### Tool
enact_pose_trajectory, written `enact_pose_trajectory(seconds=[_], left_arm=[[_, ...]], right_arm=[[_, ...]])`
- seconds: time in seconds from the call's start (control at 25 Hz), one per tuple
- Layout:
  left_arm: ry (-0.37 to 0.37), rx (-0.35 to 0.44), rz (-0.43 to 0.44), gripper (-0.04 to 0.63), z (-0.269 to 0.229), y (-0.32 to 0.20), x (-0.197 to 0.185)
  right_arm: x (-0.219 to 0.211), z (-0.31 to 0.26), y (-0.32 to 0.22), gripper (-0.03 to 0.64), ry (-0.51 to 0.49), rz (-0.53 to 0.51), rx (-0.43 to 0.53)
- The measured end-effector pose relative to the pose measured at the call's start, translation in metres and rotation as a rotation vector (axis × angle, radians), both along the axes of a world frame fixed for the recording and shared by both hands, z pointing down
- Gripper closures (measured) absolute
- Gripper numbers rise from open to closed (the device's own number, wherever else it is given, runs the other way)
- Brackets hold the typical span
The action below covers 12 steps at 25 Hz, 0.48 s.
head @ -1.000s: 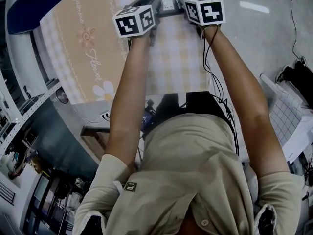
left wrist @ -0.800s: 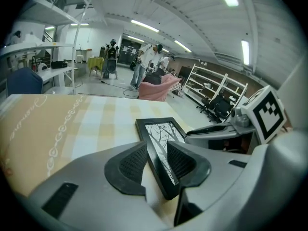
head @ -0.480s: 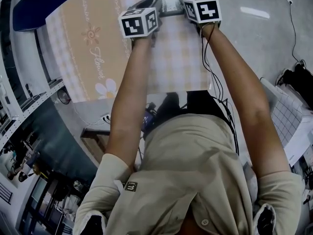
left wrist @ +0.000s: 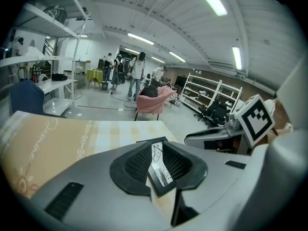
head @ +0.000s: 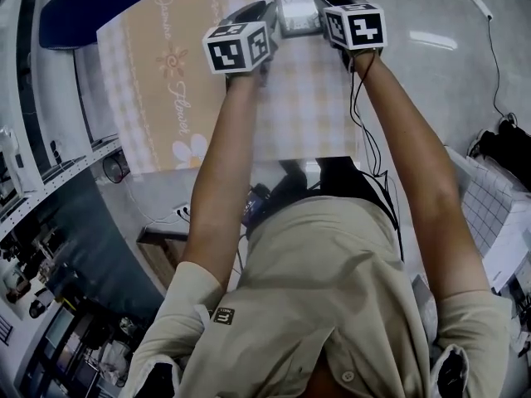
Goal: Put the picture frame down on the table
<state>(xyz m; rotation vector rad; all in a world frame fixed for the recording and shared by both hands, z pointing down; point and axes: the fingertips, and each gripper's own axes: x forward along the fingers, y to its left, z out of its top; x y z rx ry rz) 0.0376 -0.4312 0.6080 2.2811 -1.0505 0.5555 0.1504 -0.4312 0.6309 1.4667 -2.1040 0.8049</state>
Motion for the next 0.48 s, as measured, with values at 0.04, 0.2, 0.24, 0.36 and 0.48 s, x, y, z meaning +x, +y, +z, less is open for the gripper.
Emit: enact_pose_trajectory(seconds=[0.04, 0.2, 0.24, 0.36, 0.48], left_arm=[[0.006, 0.014, 0.000, 0.525, -0.008, 0.000, -0.002], [0.037, 0.079, 0.000, 0.537, -0.045, 0.003, -0.011], [0.046, 0.097, 0.000, 0.540, -0.054, 0.005, -0.014], [0.079, 0.159, 0.002, 0.551, -0.083, 0.010, -0.023], [0.118, 0.229, 0.010, 0.560, -0.113, 0.019, -0.031]], right_arm=[[-0.002, -0.009, 0.001, 0.534, -0.002, -0.004, 0.015], [-0.013, -0.042, 0.009, 0.550, -0.022, -0.020, 0.075], [-0.016, -0.051, 0.012, 0.554, -0.025, -0.026, 0.091], [-0.025, -0.082, 0.020, 0.568, -0.029, -0.040, 0.149], [-0.033, -0.116, 0.031, 0.575, -0.033, -0.046, 0.212]])
